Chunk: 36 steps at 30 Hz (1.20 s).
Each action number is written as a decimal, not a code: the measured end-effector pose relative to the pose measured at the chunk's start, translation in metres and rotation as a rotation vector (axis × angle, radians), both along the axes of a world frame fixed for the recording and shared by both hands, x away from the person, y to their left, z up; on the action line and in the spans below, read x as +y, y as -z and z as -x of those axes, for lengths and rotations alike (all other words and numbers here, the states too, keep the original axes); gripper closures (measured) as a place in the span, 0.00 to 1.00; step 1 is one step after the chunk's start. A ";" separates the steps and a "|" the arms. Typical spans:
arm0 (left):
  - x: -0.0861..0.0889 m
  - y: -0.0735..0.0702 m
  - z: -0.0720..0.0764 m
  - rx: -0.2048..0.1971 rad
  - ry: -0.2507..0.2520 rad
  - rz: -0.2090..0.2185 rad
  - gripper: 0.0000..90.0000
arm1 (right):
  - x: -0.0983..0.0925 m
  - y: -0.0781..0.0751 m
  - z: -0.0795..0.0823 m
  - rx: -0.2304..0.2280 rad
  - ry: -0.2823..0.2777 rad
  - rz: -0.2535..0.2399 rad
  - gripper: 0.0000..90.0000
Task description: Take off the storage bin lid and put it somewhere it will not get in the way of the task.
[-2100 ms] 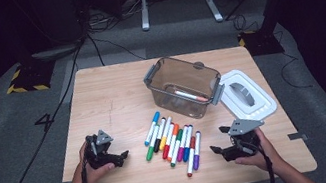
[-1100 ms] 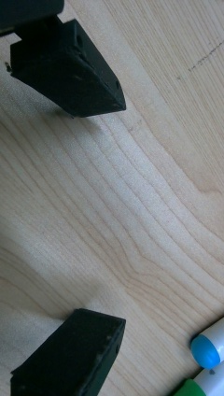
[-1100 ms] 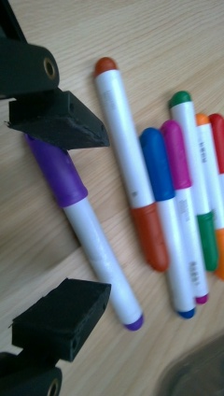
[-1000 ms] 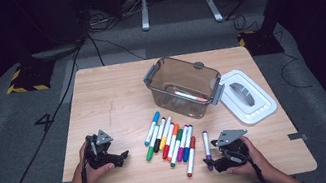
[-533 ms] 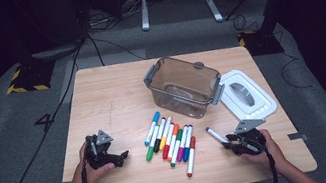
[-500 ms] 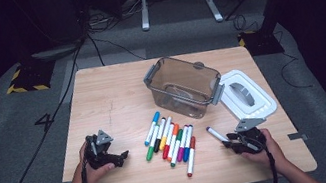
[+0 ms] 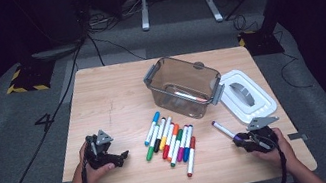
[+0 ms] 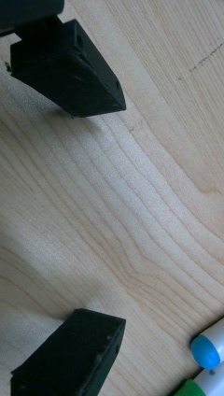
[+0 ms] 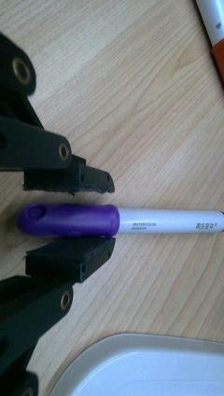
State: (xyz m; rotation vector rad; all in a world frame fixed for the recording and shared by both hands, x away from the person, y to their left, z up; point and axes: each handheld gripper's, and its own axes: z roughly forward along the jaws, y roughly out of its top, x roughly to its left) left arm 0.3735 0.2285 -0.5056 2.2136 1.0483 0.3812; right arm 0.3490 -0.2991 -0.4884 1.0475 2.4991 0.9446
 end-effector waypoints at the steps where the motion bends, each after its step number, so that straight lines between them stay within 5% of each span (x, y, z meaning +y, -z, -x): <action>1: 0.000 0.000 0.000 0.000 0.000 0.000 0.02 | -0.001 0.000 -0.001 -0.001 -0.005 0.001 0.78; 17: 0.000 0.000 0.000 0.000 0.003 0.001 0.01 | -0.003 -0.003 -0.008 -0.023 -0.058 0.010 0.84; 36: 0.000 0.000 0.000 0.000 0.004 0.000 0.01 | -0.038 -0.044 -0.005 -0.134 0.024 -0.103 0.84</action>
